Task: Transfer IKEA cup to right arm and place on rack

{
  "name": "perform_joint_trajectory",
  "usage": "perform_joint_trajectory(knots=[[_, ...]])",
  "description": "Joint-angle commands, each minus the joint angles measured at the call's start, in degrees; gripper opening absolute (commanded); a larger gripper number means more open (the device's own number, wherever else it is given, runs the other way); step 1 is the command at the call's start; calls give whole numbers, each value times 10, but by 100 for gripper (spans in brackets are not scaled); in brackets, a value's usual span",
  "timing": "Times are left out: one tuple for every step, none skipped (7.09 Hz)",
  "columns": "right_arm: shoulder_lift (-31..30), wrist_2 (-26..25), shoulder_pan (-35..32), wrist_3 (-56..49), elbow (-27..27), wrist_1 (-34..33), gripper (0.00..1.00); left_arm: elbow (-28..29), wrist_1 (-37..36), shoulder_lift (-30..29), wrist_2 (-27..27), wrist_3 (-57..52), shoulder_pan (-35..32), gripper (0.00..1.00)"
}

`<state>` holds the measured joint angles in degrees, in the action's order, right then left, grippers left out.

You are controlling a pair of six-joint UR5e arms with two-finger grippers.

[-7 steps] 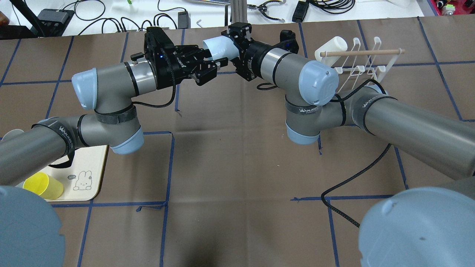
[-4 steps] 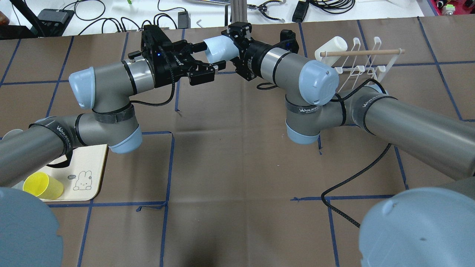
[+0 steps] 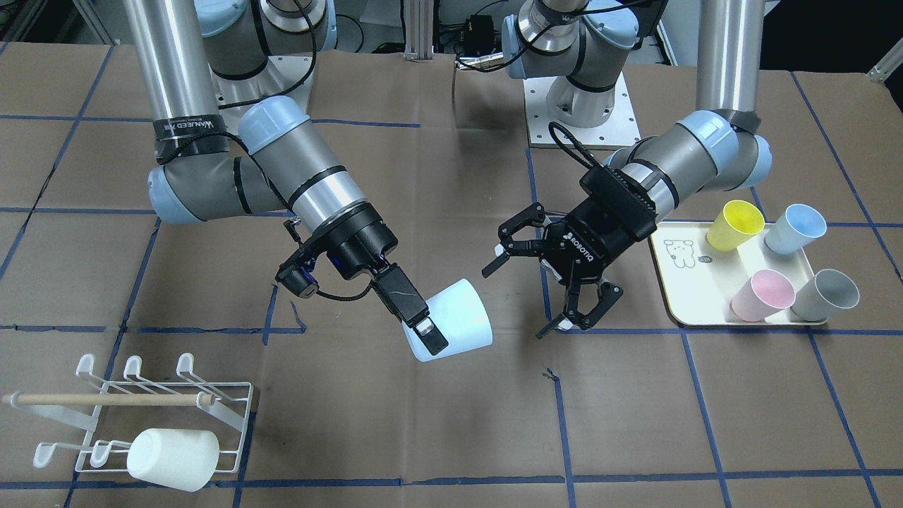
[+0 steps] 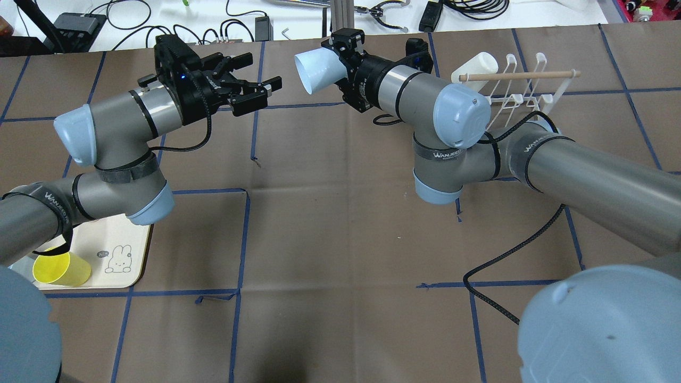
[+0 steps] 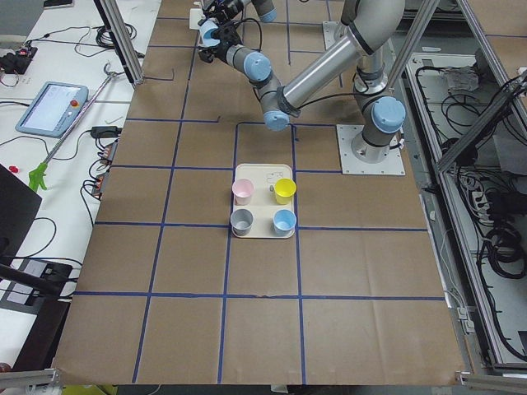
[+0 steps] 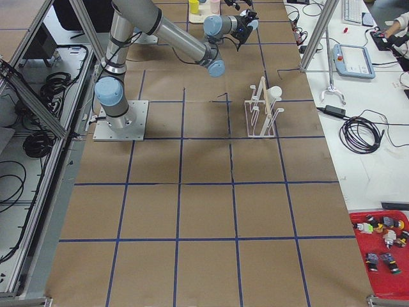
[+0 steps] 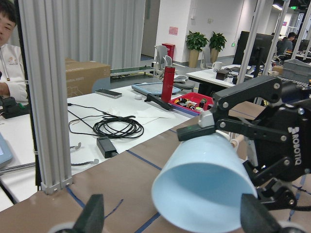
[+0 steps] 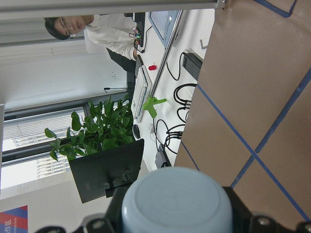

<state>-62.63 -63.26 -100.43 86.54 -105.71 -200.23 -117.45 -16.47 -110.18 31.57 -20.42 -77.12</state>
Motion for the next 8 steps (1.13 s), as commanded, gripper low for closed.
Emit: perform_joint_trajectory(knots=[[2, 2, 50, -82, 1, -1, 12, 0, -7, -12, 49, 0, 44, 100], [1, -7, 77, -174, 2, 0, 9, 3, 4, -19, 144, 2, 43, 100], [1, -11, 113, -329, 5, 1, 9, 25, 53, -17, 200, 4, 38, 100], [0, -12, 146, -454, 6, 7, 8, 61, 133, -8, 239, 14, 31, 100], [-3, -19, 170, -575, 8, 12, 6, 111, 209, -7, 282, 54, 12, 100], [-3, -42, 190, -708, 20, 13, 6, 158, 290, -7, 348, 68, -18, 100], [-3, -44, 198, -816, 37, 25, 6, 199, 377, 0, 412, 71, -48, 100], [-2, -44, 214, -916, 51, 45, 6, 234, 493, 19, 467, 79, -68, 100]])
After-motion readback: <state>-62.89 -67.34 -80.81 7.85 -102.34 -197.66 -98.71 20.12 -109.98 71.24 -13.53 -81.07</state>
